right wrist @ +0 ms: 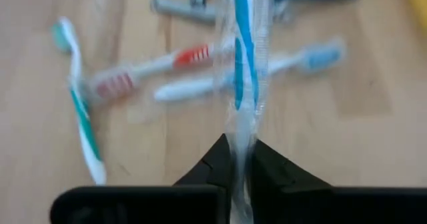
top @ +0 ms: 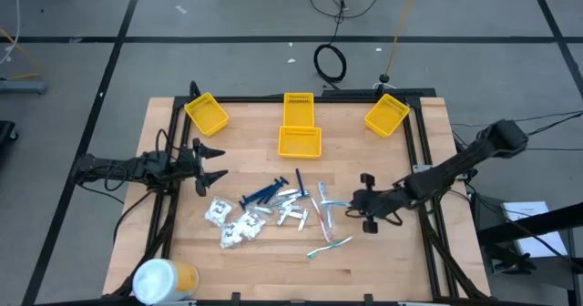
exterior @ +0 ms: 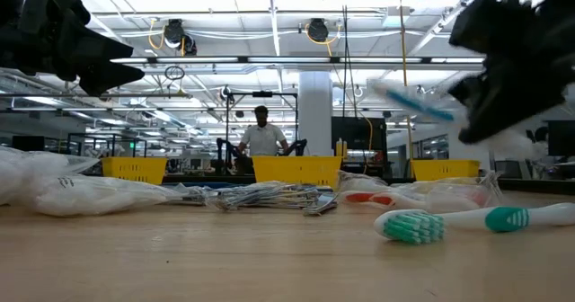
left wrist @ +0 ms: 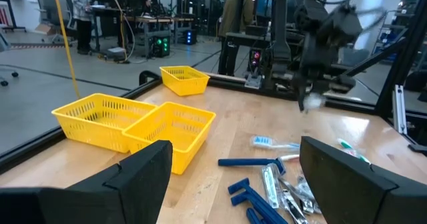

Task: Pick & Place Travel size toiletries
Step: Put the blue toothbrush into the left yellow bin

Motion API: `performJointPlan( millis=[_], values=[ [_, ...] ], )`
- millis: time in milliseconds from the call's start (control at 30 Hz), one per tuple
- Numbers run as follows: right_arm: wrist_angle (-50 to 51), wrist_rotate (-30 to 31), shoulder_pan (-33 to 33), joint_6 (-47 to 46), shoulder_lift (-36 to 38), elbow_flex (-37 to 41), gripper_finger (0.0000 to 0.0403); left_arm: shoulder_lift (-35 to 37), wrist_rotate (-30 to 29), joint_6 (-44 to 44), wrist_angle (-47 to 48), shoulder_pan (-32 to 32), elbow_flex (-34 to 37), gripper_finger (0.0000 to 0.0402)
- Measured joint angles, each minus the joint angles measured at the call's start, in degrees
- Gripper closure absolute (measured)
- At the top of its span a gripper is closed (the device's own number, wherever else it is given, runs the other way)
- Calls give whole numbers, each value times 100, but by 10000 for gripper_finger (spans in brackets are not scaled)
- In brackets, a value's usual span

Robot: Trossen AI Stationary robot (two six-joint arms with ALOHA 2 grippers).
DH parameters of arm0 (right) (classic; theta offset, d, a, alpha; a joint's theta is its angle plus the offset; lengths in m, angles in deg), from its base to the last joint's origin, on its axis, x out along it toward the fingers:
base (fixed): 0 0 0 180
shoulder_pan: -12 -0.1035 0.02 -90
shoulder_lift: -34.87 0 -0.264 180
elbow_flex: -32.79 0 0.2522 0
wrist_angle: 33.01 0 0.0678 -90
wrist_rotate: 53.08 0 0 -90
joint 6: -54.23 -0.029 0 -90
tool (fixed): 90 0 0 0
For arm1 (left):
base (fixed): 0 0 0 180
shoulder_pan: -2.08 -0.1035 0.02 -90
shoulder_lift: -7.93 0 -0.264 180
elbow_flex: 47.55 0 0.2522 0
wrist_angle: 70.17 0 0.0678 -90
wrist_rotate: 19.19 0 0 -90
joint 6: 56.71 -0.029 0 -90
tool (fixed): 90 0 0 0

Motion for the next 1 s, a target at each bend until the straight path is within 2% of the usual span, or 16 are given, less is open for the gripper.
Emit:
performJointPlan(
  millis=[233,333,467,567,700,800,867,1000],
  values=[
    [-339,1290,114,964,642,-2,393,0,0,0,-1,0,0,78],
    [-1004,1350,286,1345,656,14,393,1,0,1,-1,1,0,78],
    [-2260,1103,579,1882,583,237,393,0,-2,-43,-84,-1,0,78],
    [-3020,844,865,2044,577,380,393,1,-6,-385,-482,-1,0,78],
    [-3557,466,1260,2086,577,512,393,2,6,-421,-1020,2,0,78],
    [-3975,138,1593,2190,576,636,393,0,45,-417,-1069,-1,0,78],
    [-4312,-144,1824,2279,524,724,394,-32,-325,-205,-1068,1,0,78],
    [-4822,-854,2261,2390,384,800,394,-286,-1459,191,-1049,-1,0,78]
  ],
)
